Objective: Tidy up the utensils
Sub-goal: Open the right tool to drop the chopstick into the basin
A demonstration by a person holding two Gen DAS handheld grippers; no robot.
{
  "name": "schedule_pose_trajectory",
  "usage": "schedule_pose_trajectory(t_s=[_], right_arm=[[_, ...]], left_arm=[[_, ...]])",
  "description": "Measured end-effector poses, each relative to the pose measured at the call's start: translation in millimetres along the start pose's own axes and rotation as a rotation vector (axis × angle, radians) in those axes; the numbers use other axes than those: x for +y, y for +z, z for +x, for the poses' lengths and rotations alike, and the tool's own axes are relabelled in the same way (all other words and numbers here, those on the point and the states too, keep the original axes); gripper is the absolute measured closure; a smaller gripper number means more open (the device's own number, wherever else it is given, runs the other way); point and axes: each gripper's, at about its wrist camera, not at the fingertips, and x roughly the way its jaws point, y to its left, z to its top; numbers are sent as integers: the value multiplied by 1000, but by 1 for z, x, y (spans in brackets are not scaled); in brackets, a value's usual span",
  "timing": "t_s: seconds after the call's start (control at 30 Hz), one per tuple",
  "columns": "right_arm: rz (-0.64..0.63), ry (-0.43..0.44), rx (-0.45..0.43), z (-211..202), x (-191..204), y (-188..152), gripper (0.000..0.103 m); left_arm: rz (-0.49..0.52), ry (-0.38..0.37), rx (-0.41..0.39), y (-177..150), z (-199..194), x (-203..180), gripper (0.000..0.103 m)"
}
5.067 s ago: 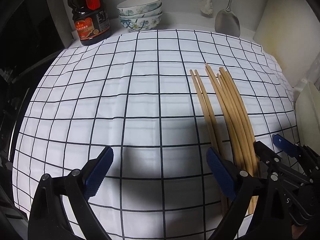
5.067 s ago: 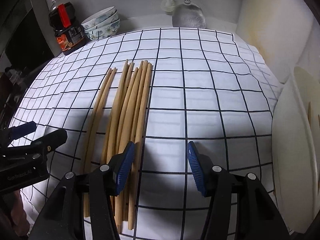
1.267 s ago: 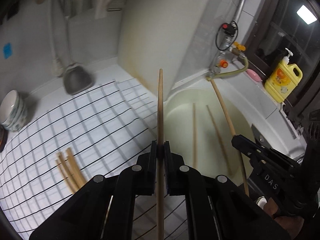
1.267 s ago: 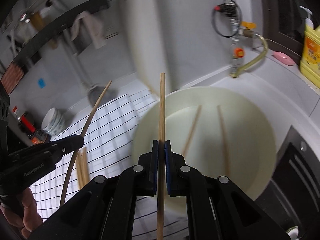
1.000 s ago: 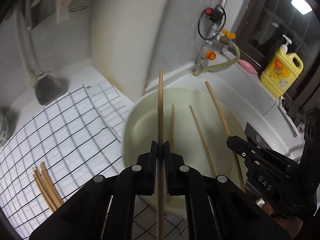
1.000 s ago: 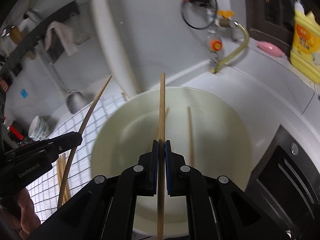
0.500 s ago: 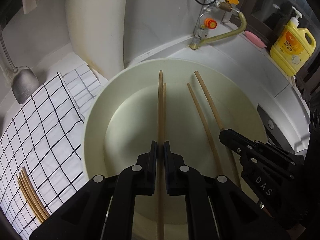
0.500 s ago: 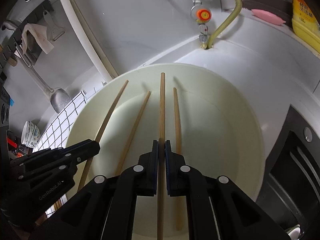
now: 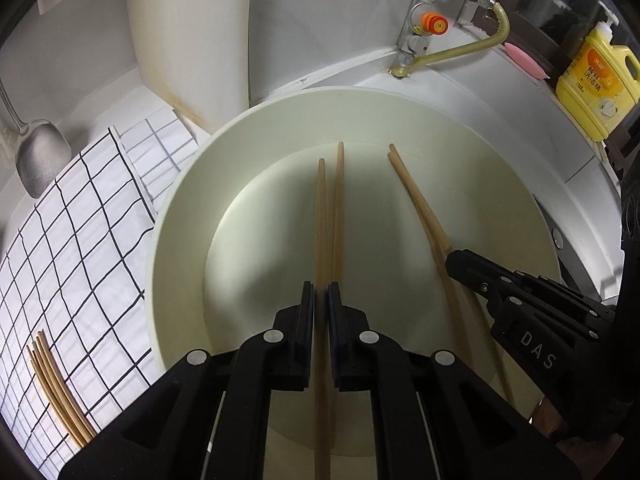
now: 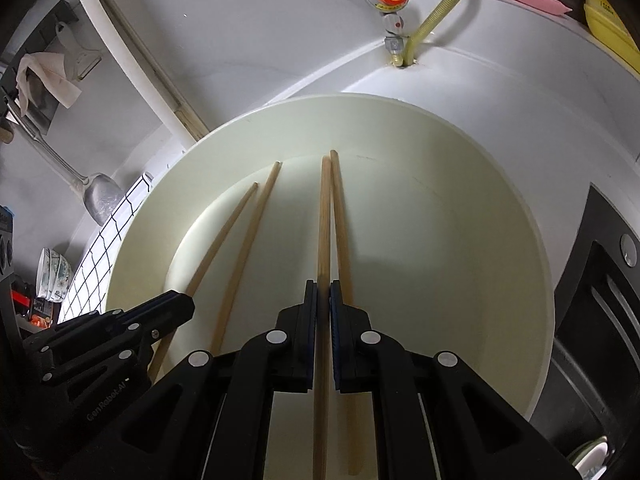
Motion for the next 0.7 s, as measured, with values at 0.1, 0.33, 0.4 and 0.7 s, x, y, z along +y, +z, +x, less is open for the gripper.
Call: schedule_pose_trajectory(t_s=[0.1,0.33,0.4,0.7], right_arm=[[-7,-12,-11,-2,0,0,81],[-18,-25,-54,-17,-1,-1,77],[-22,-27,-56,-18,0,-3,76],[-54,-15,-71,-30,20,-19,69]], left_arm=[[-5,7,-5,0,-2,1,87],[-36,37,-58,0,-20,12,42],[-50,41,-63,-1,-25,16,33],[-87,70,-94,-14,-53,35,23]])
